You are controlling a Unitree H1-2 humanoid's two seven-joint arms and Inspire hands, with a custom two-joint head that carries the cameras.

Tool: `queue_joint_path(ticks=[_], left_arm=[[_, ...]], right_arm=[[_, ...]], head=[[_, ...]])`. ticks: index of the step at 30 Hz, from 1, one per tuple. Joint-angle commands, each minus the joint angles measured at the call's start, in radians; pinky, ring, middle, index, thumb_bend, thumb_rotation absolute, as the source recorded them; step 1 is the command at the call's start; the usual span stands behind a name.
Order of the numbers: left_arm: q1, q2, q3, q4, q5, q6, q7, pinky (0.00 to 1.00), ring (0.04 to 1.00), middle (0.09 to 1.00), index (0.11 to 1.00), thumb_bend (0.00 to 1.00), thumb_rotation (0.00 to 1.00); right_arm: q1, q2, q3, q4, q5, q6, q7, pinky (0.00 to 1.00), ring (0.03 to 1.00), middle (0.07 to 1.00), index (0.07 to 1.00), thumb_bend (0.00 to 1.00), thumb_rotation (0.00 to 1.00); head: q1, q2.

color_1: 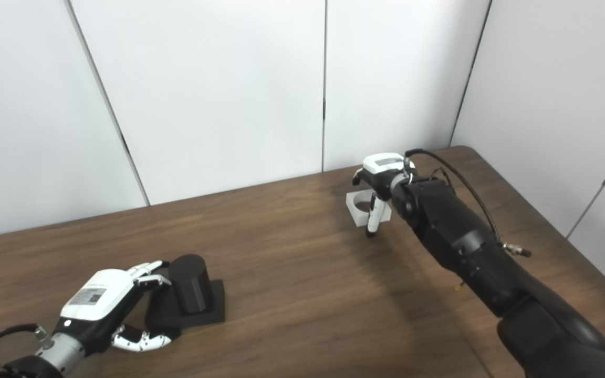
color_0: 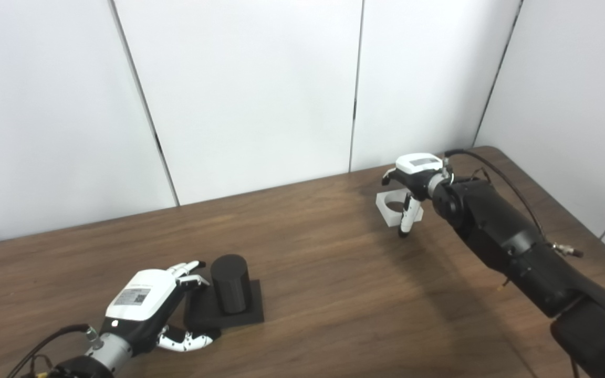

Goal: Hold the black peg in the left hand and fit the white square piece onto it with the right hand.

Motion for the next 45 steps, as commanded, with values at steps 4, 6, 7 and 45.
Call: queue_joint_path(ticks=[4, 6, 7, 45], left_arm=[[0.068, 0.026, -0.049, 0.019, 0.021, -0.030, -0.103, 0.80, 0.906, 0.927, 0.652, 0.97, 0.19], [0.068, 0.026, -0.047, 0.022, 0.020, -0.033, -0.098, 0.79, 0.905, 0.926, 0.651, 0.97, 0.18], [0.068, 0.026, -0.047, 0.024, 0.020, -0.036, -0.096, 0.79, 0.903, 0.924, 0.650, 0.97, 0.18], [0.067, 0.019, -0.038, 0.016, 0.032, -0.018, -0.117, 0.80, 0.917, 0.934, 0.655, 0.95, 0.21]], right_arm=[[-0.055, -0.054, 0.012, 0.024, -0.003, -0.014, -0.007, 0.90, 0.900, 0.900, 0.767, 0.85, 0.18], [-0.062, -0.058, 0.019, 0.033, -0.002, -0.014, 0.005, 0.90, 0.908, 0.904, 0.761, 0.85, 0.19], [-0.065, -0.059, 0.021, 0.037, -0.002, -0.012, 0.008, 0.90, 0.908, 0.903, 0.750, 0.85, 0.20], [-0.017, -0.063, -0.012, -0.081, 0.073, -0.129, -0.145, 0.98, 0.875, 0.771, 0.480, 0.52, 0.13]], head=[[-0.002, 0.007], [-0.002, 0.007], [-0.002, 0.007], [0.109, 0.045]])
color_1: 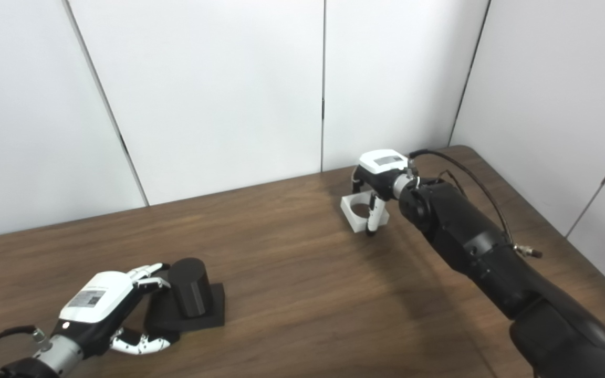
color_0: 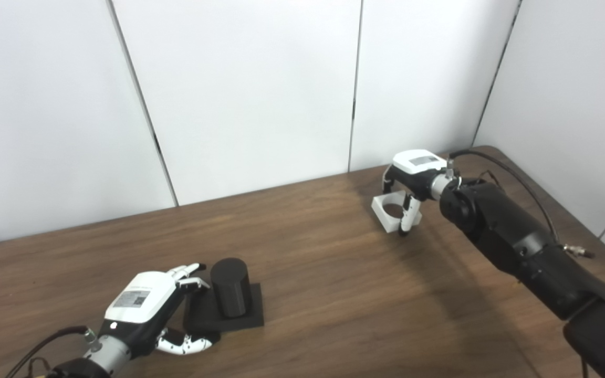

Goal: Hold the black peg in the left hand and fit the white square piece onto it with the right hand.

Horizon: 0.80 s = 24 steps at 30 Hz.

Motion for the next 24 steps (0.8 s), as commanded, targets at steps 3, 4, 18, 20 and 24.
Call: queue_joint_path(ticks=[3, 4, 18, 20, 24], left_arm=[[0.054, 0.012, -0.054, 0.035, 0.038, -0.014, -0.099, 0.80, 0.923, 0.939, 0.655, 0.94, 0.22], [0.053, 0.010, -0.054, 0.036, 0.038, -0.015, -0.097, 0.80, 0.924, 0.940, 0.655, 0.94, 0.23], [0.053, -0.033, -0.061, 0.033, 0.062, 0.017, -0.098, 0.82, 0.931, 0.955, 0.639, 0.95, 0.28], [0.051, -0.040, -0.063, 0.035, 0.066, 0.022, -0.095, 0.81, 0.931, 0.952, 0.637, 0.96, 0.28], [0.046, -0.052, -0.067, 0.044, 0.084, 0.028, -0.084, 0.80, 0.930, 0.946, 0.634, 0.96, 0.30]], right_arm=[[-0.044, -0.034, -0.016, -0.082, -0.008, -0.021, -0.007, 0.97, 0.875, 0.769, 0.480, 0.52, 0.13], [-0.045, -0.035, -0.013, -0.095, -0.012, -0.024, -0.002, 0.96, 0.874, 0.768, 0.480, 0.52, 0.13], [-0.038, -0.024, -0.022, -0.292, -0.003, -0.057, 0.092, 0.95, 0.882, 0.773, 0.480, 0.52, 0.13], [-0.039, -0.020, -0.023, -0.319, 0.005, -0.069, 0.098, 0.93, 0.872, 0.767, 0.480, 0.52, 0.13], [-0.046, -0.013, -0.014, -0.366, 0.006, -0.098, 0.117, 0.91, 0.864, 0.763, 0.479, 0.52, 0.13]], head=[[0.023, 0.008], [0.037, 0.009], [0.223, 0.038], [0.232, 0.040], [0.247, 0.042]])
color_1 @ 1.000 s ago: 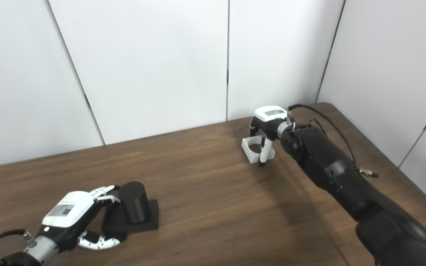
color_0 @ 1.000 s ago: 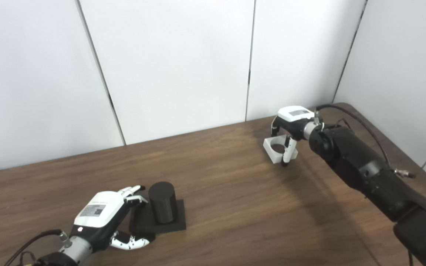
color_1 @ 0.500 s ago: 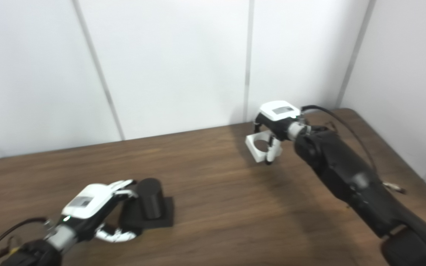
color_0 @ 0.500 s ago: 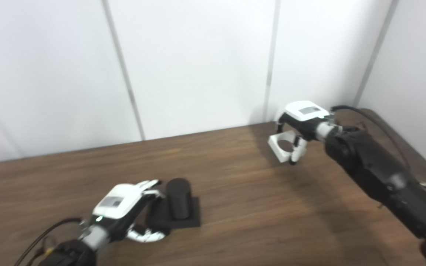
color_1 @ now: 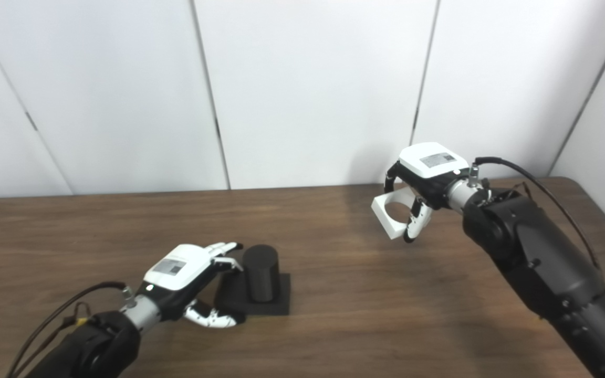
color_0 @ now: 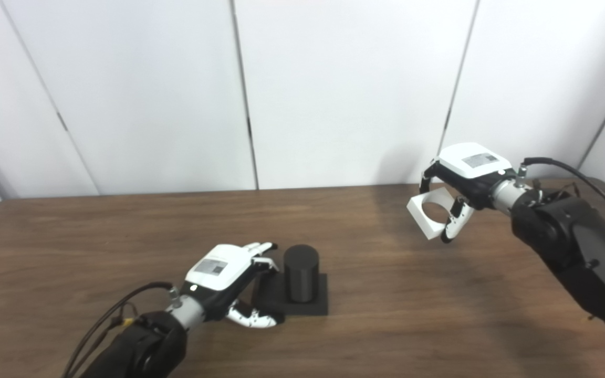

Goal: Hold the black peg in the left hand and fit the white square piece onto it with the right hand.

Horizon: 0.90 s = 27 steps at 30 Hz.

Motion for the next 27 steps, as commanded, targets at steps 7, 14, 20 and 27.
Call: queue_joint_path(ticks=[7, 14, 20, 27], left_arm=[[0.039, -0.034, -0.064, 0.059, 0.041, -0.012, -0.083, 0.81, 0.937, 0.948, 0.635, 0.96, 0.30], [0.031, -0.042, -0.066, 0.060, 0.047, 0.002, -0.094, 0.82, 0.944, 0.954, 0.642, 0.96, 0.29], [0.028, -0.047, -0.067, 0.069, 0.050, 0.000, -0.085, 0.82, 0.948, 0.953, 0.639, 0.96, 0.28], [0.026, -0.052, -0.068, 0.069, 0.051, 0.009, -0.092, 0.83, 0.955, 0.960, 0.641, 0.95, 0.28]], right_arm=[[-0.061, 0.008, -0.009, -0.115, -0.018, -0.049, 0.047, 0.93, 0.872, 0.772, 0.479, 0.52, 0.13], [-0.077, 0.042, -0.026, -0.165, 0.018, -0.087, 0.067, 0.90, 0.859, 0.766, 0.479, 0.52, 0.13], [-0.093, 0.088, -0.033, -0.206, 0.080, -0.088, 0.096, 0.84, 0.843, 0.758, 0.478, 0.52, 0.13], [-0.108, 0.144, -0.025, -0.230, 0.109, -0.067, 0.139, 0.83, 0.840, 0.760, 0.479, 0.52, 0.13]], head=[[0.018, -0.003], [0.024, -0.004], [0.028, -0.008], [0.033, -0.008]])
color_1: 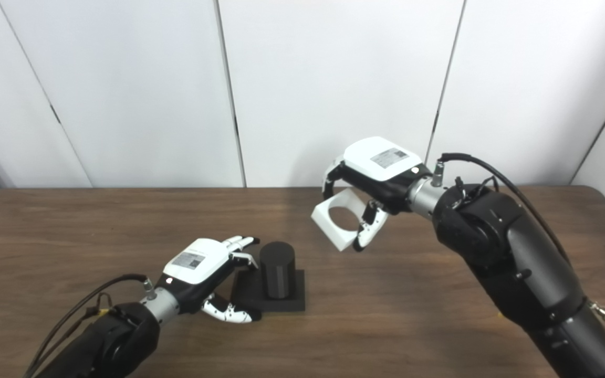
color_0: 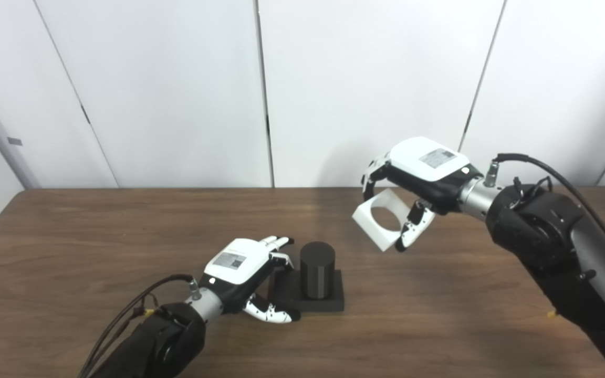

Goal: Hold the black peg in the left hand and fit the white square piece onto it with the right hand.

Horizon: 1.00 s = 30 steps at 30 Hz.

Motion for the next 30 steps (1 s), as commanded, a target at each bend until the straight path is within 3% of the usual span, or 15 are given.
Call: queue_joint_path(ticks=[1, 30], left_arm=[[0.041, -0.026, -0.065, 0.051, 0.031, 0.002, -0.099, 0.83, 0.955, 0.961, 0.641, 0.95, 0.28], [0.034, -0.037, -0.071, 0.026, 0.033, 0.039, -0.111, 0.84, 0.957, 0.961, 0.636, 0.95, 0.28]], right_arm=[[-0.058, 0.008, -0.019, -0.032, 0.014, 0.004, -0.003, 0.84, 0.841, 0.760, 0.479, 0.52, 0.13], [-0.100, 0.159, 0.058, 0.026, -0.008, -0.021, 0.009, 0.89, 0.856, 0.763, 0.477, 0.52, 0.14]], head=[[0.003, 0.001], [0.026, 0.013]])
